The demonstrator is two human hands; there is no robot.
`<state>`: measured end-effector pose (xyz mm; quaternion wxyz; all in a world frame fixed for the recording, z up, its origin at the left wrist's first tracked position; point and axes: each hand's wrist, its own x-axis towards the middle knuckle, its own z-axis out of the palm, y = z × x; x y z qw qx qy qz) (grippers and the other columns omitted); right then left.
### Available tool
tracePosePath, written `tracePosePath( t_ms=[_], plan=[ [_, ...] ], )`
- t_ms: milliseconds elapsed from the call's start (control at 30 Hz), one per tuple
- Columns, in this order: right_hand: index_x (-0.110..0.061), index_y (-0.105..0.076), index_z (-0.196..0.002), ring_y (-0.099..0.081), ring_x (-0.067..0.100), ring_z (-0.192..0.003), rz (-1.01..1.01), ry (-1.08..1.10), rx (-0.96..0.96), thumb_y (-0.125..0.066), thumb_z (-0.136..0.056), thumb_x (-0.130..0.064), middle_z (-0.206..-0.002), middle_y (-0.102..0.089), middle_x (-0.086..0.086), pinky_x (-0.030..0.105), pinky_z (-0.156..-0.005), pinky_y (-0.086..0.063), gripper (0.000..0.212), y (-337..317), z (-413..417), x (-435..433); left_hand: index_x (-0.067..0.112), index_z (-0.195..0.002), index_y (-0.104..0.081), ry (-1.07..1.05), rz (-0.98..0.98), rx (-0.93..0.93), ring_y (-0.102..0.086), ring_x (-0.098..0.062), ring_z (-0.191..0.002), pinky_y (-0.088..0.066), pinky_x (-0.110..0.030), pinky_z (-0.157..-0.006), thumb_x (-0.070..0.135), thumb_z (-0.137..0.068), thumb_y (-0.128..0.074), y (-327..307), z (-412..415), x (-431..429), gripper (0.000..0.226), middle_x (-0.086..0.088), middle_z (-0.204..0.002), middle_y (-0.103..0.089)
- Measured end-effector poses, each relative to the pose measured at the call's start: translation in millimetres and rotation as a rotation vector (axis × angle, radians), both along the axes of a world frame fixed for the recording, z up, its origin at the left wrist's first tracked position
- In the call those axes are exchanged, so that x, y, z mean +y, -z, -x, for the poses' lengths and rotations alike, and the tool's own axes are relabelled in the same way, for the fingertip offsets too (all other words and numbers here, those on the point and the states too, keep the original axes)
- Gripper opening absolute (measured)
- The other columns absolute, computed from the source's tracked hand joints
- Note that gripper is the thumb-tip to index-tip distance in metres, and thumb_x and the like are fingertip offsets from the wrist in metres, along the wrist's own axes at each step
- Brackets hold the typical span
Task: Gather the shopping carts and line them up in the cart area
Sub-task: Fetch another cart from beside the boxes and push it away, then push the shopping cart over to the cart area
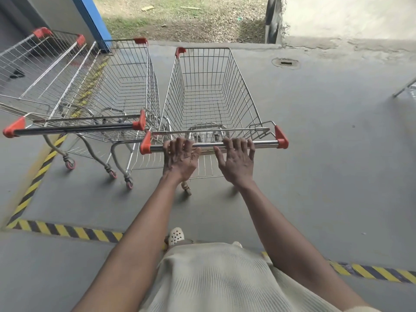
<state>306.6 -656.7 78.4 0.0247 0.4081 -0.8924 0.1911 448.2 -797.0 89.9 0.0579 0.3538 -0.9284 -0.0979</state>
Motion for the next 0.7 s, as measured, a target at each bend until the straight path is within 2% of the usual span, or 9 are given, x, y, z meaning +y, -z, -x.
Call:
tracePosePath(
  t_ms=[200, 267, 400, 500, 567, 600, 700],
  plan=[
    [-0.030, -0.043, -0.144, -0.025, 0.023, -0.149, -0.068, -0.022, -0.021, -0.031, -0.103, -0.060, -0.145, -0.043, -0.004, 0.046, -0.126, 0.000, 0.052, -0.3, -5.7, -18.5, 0.025, -0.115, -0.041, -0.036, -0.079, -0.043, -0.032, -0.022, -0.126, -0.009, -0.053, -0.120, 0.064, -0.092, -0.011, -5.0, 0.6, -24.4, 0.054, -0.002, -0.116, -0.034],
    [-0.030, -0.041, -0.147, -0.021, 0.023, -0.151, -0.085, -0.020, -0.018, -0.034, -0.102, -0.059, -0.150, -0.040, -0.003, 0.047, -0.126, 0.003, 0.054, 0.3, -7.1, -20.2, 0.025, -0.115, -0.041, -0.046, -0.082, -0.037, -0.033, -0.023, -0.127, -0.009, -0.054, -0.120, 0.063, -0.092, -0.014, -5.6, 1.2, -25.1, 0.052, -0.003, -0.116, -0.035],
    [-0.027, -0.035, -0.152, -0.019, 0.026, -0.153, -0.114, -0.036, 0.017, -0.054, -0.095, -0.050, -0.156, -0.035, 0.001, 0.049, -0.126, 0.003, 0.064, 1.8, -7.5, -14.9, 0.025, -0.115, -0.039, -0.050, -0.076, -0.044, -0.031, -0.023, -0.129, -0.003, -0.053, -0.122, 0.059, -0.095, -0.019, -4.5, 1.7, -22.5, 0.045, -0.003, -0.117, -0.034],
    [-0.028, -0.028, -0.158, -0.013, 0.026, -0.155, -0.172, -0.035, 0.041, -0.057, -0.092, -0.047, -0.161, -0.029, 0.002, 0.050, -0.126, 0.007, 0.075, 1.8, -7.3, -10.6, 0.027, -0.126, -0.038, -0.053, -0.072, -0.066, -0.020, -0.026, -0.145, 0.006, -0.053, -0.123, 0.061, -0.098, -0.019, -5.6, 2.3, -19.8, 0.048, -0.004, -0.138, -0.031],
    [-0.029, -0.019, -0.162, -0.005, 0.025, -0.157, -0.221, -0.041, 0.040, -0.054, -0.094, -0.048, -0.166, -0.021, 0.002, 0.050, -0.124, 0.012, 0.079, 2.3, -7.6, -7.6, 0.030, -0.143, -0.034, -0.066, -0.084, -0.070, 0.003, -0.024, -0.154, 0.018, -0.050, -0.121, 0.062, -0.102, -0.022, -4.3, 2.7, -18.0, 0.053, -0.005, -0.162, -0.013],
    [-0.030, -0.015, -0.163, -0.002, 0.024, -0.157, -0.235, -0.045, 0.040, -0.054, -0.095, -0.048, -0.167, -0.017, 0.002, 0.050, -0.124, 0.014, 0.081, 2.2, -7.3, -6.2, 0.031, -0.151, -0.027, -0.067, -0.083, -0.068, 0.014, -0.023, -0.155, 0.023, -0.048, -0.119, 0.062, -0.103, -0.023, -2.7, 2.7, -17.3, 0.058, -0.004, -0.167, 0.000],
    [-0.033, -0.008, -0.164, 0.006, 0.022, -0.158, -0.260, -0.052, 0.029, -0.054, -0.095, -0.048, -0.170, -0.009, 0.000, 0.049, -0.122, 0.019, 0.084, -0.8, -5.6, -0.3, 0.031, -0.160, -0.006, -0.061, -0.068, -0.061, 0.029, -0.026, -0.151, 0.025, -0.050, -0.117, 0.067, -0.099, -0.034, 2.3, -1.4, -11.3, 0.077, -0.004, -0.166, 0.028]
  ],
)
